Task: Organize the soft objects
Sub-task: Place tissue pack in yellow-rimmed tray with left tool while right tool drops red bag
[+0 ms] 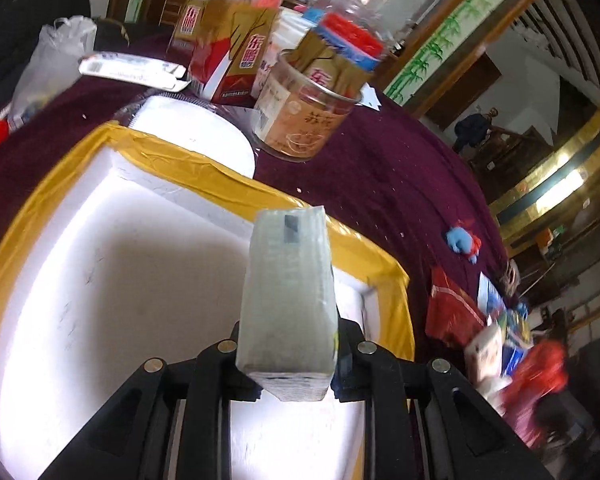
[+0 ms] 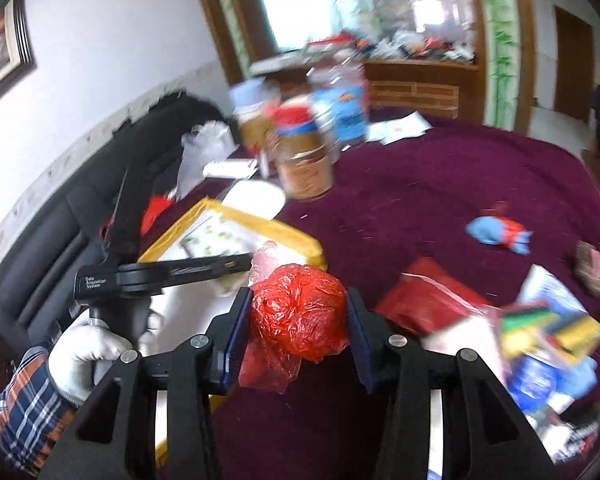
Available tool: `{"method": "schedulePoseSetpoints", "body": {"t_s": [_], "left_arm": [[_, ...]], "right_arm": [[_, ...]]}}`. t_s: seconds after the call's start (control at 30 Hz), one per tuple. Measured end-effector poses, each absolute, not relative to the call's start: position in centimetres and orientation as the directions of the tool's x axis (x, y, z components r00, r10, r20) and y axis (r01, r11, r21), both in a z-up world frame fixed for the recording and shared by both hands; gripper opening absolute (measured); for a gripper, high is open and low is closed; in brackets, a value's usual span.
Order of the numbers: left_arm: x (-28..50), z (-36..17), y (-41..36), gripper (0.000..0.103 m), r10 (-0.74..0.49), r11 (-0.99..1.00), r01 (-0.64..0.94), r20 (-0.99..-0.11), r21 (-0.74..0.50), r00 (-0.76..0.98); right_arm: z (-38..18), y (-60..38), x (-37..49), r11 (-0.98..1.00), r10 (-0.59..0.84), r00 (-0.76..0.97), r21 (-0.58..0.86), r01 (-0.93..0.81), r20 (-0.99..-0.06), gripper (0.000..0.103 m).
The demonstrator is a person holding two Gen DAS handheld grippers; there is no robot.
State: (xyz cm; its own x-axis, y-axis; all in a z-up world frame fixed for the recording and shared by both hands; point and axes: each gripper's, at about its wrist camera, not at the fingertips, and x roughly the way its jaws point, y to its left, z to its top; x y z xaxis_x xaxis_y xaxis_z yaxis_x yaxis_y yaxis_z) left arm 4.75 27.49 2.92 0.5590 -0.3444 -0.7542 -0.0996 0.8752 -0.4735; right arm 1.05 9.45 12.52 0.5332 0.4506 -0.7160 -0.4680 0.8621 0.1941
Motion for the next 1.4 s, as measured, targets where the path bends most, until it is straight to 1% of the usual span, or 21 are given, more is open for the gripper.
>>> {"method": "schedulePoseSetpoints", "body": {"t_s": [0.07, 0.1, 0.13, 0.17, 0.2, 0.23, 0.27, 0.33, 0.4, 0.43, 0.53, 0.63, 0.73, 0.87, 0.97, 1.0, 1.03, 1.1, 1.17, 1.27, 1.4], "left_arm": [[5.2, 2.7, 27.9, 0.029, -0.344, 0.870, -0.116, -0.758, -0.479, 0.554], [5.2, 2.7, 28.4, 0.038, -0.335, 0.868, -0.134, -0.763, -0.479, 0.553], [5.0, 2.8, 28.8, 0.051, -0.340, 0.863, -0.136, -0.758, -0.487, 0.557], [4.6, 3.0, 29.3, 0.057, -0.351, 0.855, -0.133, -0.748, -0.501, 0.563], [4.2, 3.3, 29.8, 0.067, -0.357, 0.850, -0.129, -0.738, -0.511, 0.572], [3.9, 3.4, 30.3, 0.074, -0.358, 0.847, -0.128, -0.731, -0.516, 0.581], [3.4, 3.5, 30.8, 0.076, -0.352, 0.844, -0.134, -0.725, -0.519, 0.593], [1.8, 3.1, 31.8, 0.078, -0.335, 0.823, -0.176, -0.711, -0.541, 0.618], [0.4, 1.8, 33.0, 0.078, -0.353, 0.758, -0.247, -0.698, -0.604, 0.623], [-0.6, 1.5, 33.7, 0.079, -0.365, 0.705, -0.267, -0.658, -0.658, 0.658], [-2.4, 0.9, 34.4, 0.079, -0.399, 0.595, -0.319, -0.616, -0.738, 0.679], [-4.7, 0.6, 33.6, 0.079, -0.353, 0.591, -0.303, -0.578, -0.747, 0.736], [-6.7, 0.7, 32.6, 0.079, -0.315, 0.585, -0.321, -0.573, -0.745, 0.756], [-7.4, 0.8, 32.4, 0.079, -0.267, 0.550, -0.363, -0.570, -0.752, 0.777], [-6.8, 1.2, 31.7, 0.081, -0.222, 0.577, -0.385, -0.592, -0.720, 0.775], [-6.5, 1.4, 31.5, 0.084, -0.223, 0.585, -0.386, -0.600, -0.713, 0.768], [-6.5, 1.4, 31.6, 0.085, -0.236, 0.582, -0.382, -0.600, -0.717, 0.764], [-6.4, 1.5, 31.9, 0.085, -0.265, 0.570, -0.378, -0.598, -0.730, 0.757], [-6.9, 1.9, 32.4, 0.085, -0.265, 0.563, -0.367, -0.583, -0.740, 0.768], [-8.5, 3.4, 33.3, 0.085, -0.244, 0.561, -0.349, -0.553, -0.751, 0.797], [-10.9, 5.9, 34.4, 0.088, -0.170, 0.580, -0.329, -0.506, -0.745, 0.845]], "right_arm": [[11.4, 11.3, 2.2, 0.860, 0.442, 0.513, 0.187, -0.475, -0.736, 0.044], [10.8, 12.4, 3.0, 0.861, 0.435, 0.500, 0.183, -0.474, -0.749, 0.044], [10.4, 12.9, 3.4, 0.861, 0.433, 0.492, 0.184, -0.474, -0.755, 0.044], [10.0, 13.4, 3.8, 0.860, 0.431, 0.484, 0.185, -0.475, -0.762, 0.044], [9.6, 14.1, 4.2, 0.861, 0.423, 0.479, 0.177, -0.476, -0.769, 0.044], [9.4, 14.3, 4.4, 0.862, 0.418, 0.477, 0.171, -0.478, -0.773, 0.044], [9.1, 14.8, 4.7, 0.862, 0.412, 0.471, 0.165, -0.479, -0.780, 0.044], [8.4, 15.6, 5.3, 0.861, 0.412, 0.454, 0.174, -0.478, -0.790, 0.045], [7.2, 16.3, 5.8, 0.859, 0.413, 0.416, 0.194, -0.474, -0.811, 0.045], [6.6, 16.5, 6.0, 0.863, 0.398, 0.400, 0.190, -0.467, -0.825, 0.045], [5.9, 16.7, 6.1, 0.870, 0.376, 0.393, 0.173, -0.462, -0.839, 0.044], [6.3, 16.2, 6.0, 0.870, 0.376, 0.390, 0.176, -0.460, -0.841, 0.044], [6.6, 15.9, 5.9, 0.869, 0.373, 0.395, 0.168, -0.465, -0.839, 0.044], [6.4, 16.4, 6.4, 0.875, 0.354, 0.422, 0.136, -0.465, -0.835, 0.045], [6.4, 16.9, 6.3, 0.872, 0.352, 0.437, 0.121, -0.473, -0.828, 0.051], [6.5, 16.7, 6.3, 0.873, 0.363, 0.438, 0.136, -0.469, -0.822, 0.058], [6.9, 16.4, 6.1, 0.872, 0.382, 0.441, 0.159, -0.462, -0.812, 0.071], [8.3, 15.3, 5.2, 0.883, 0.399, 0.487, 0.181, -0.433, -0.777, 0.076], [9.6, 14.3, 4.3, 0.887, 0.401, 0.517, 0.180, -0.425, -0.756, 0.078], [9.8, 12.9, 2.3, 0.914, 0.333, 0.524, 0.133, -0.382, -0.784, 0.078], [6.9, 13.1, -2.0, 0.870, 0.424, 0.358, 0.264, -0.417, -0.832, 0.078]]}}
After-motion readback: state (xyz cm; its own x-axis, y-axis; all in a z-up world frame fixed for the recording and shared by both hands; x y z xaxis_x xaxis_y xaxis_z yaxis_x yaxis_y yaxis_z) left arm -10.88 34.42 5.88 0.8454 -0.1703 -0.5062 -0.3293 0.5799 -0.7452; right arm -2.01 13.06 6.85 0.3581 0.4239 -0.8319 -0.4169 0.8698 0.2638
